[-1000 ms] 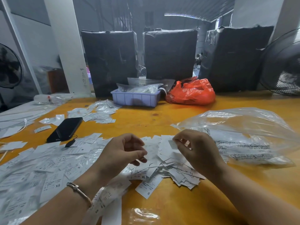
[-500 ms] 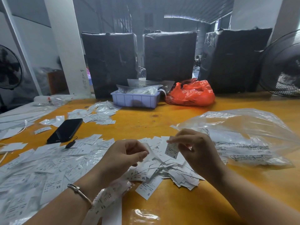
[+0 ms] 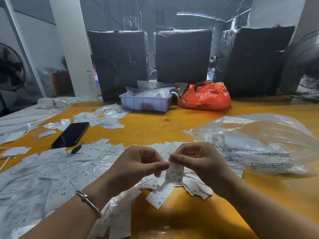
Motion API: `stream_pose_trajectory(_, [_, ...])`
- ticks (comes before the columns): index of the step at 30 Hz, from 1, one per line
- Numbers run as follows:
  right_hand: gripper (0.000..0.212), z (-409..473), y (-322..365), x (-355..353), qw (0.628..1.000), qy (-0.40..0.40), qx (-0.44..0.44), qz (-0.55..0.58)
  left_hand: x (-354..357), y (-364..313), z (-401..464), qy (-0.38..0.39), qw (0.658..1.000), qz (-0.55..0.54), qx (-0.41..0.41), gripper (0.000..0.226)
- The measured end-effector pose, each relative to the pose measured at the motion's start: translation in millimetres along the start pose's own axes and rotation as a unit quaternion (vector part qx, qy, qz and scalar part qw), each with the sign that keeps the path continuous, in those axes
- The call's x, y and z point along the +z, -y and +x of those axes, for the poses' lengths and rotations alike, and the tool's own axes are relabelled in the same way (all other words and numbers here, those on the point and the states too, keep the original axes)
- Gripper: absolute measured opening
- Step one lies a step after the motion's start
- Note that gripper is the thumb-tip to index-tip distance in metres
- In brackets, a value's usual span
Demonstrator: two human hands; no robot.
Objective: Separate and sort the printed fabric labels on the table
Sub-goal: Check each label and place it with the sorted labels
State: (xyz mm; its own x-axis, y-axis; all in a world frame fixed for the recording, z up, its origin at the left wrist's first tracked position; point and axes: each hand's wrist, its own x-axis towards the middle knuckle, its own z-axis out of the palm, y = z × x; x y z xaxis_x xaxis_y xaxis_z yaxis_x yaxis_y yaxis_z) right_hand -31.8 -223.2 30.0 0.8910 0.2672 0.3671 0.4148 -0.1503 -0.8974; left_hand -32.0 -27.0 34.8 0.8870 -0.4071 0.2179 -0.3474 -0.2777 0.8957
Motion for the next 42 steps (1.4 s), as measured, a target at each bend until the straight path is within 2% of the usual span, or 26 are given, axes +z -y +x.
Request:
stream_pose_trajectory(6, [0.014, -2.1, 1.3, -1.1, 1.0, 0.005, 0.001, 0.019, -1.0, -1.0, -0.5, 0.013, 1.0, -0.006, 0.002, 0.03])
stream_pose_trajectory(11, [0.014, -4.7, 4.6, 1.2, 1.0, 0.005, 0.001, 0.031, 0.6, 0.0, -0.2, 0.02, 1.0, -0.02, -0.002, 0.018])
stream_pose_trajectory(14, [0.019, -5.3, 5.0, 0.8, 1.0, 0.008, 0.001, 0.024, -1.1, -0.1, -0.7, 0.035, 0.999, -0.015, -0.003, 0.02])
stream_pose_trajectory(18, [0.02, -4.8, 5.2, -0.8, 0.999, 0.016, -0.012, -0.041, -3.7, 0.9, -1.6, 0.06, 0.998, 0.005, -0.008, 0.024])
stream_pose_trajectory(21, [0.021, -4.8, 5.8, -0.6, 0.992, 0.028, -0.035, -0.118, -3.5, 2.0, -0.8, 0.044, 0.998, 0.042, 0.006, 0.025])
stream_pose_trajectory(25, [0.016, -4.8, 4.4, 1.0, 0.986, 0.043, -0.032, -0.16, -3.4, 1.3, 0.6, 0.03, 0.998, 0.041, 0.026, 0.017])
stream_pose_trajectory(28, [0.017, -4.5, 6.8, -1.3, 0.989, 0.041, -0.039, -0.135, -4.3, 1.3, 0.5, 0.021, 1.0, 0.009, 0.019, 0.017])
stream_pose_trajectory(31, [0.006, -3.9, 8.5, -6.9, 0.995, 0.013, -0.037, -0.096, -5.5, 0.5, 0.1, 0.039, 0.999, 0.006, 0.001, 0.01])
stream_pose_trajectory(36, [0.005, -4.7, 7.8, -3.4, 0.995, 0.017, -0.009, -0.097, -0.1, -1.8, -1.4, 0.086, 0.996, 0.001, -0.025, 0.022])
stream_pose_trajectory(39, [0.005, -5.4, 8.4, -2.5, 0.996, 0.027, 0.0, -0.082, -0.3, -2.2, -1.4, 0.071, 0.997, 0.023, -0.012, 0.022])
stream_pose_trajectory(42, [0.007, -4.6, 9.3, -7.5, 0.999, -0.001, 0.002, -0.05, -2.5, -2.7, -1.5, 0.044, 0.999, 0.024, -0.007, 0.022])
